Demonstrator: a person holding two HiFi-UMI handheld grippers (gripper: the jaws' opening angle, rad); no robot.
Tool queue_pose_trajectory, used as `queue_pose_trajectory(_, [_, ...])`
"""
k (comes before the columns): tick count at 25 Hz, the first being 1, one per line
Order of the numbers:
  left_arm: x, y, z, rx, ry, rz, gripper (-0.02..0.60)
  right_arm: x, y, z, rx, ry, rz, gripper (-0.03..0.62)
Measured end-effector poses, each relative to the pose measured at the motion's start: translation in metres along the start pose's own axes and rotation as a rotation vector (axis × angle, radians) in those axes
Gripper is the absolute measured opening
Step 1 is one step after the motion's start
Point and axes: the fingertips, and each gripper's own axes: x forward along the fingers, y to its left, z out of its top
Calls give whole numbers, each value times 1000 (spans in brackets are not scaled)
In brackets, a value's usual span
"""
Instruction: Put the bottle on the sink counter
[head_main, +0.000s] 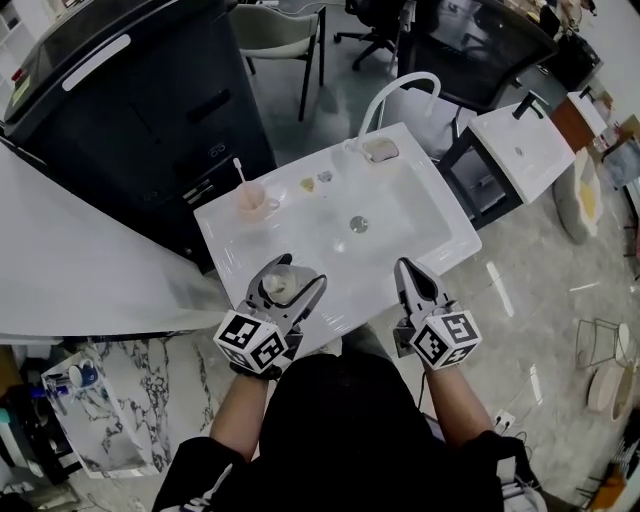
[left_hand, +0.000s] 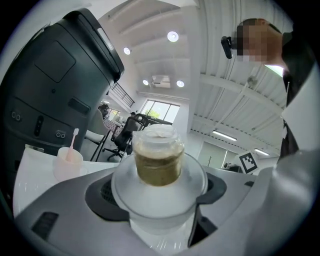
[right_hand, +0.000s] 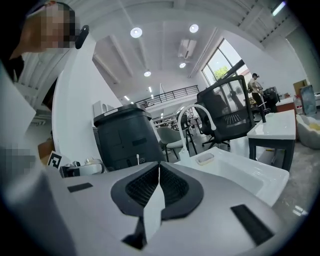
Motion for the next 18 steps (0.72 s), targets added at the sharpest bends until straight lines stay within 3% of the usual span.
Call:
queue_pose_trajectory(7, [16,20,-11,10,40,29,354,18,-11,-15,-13,70,19,31])
queue_pose_trajectory(11, [32,33,-18,31,74,61,354,35,-8,-13,-47,54,46,31])
queue_pose_trajectory(18, [68,53,-31,72,117,108,354,61,-28,-21,-88,105,123,31])
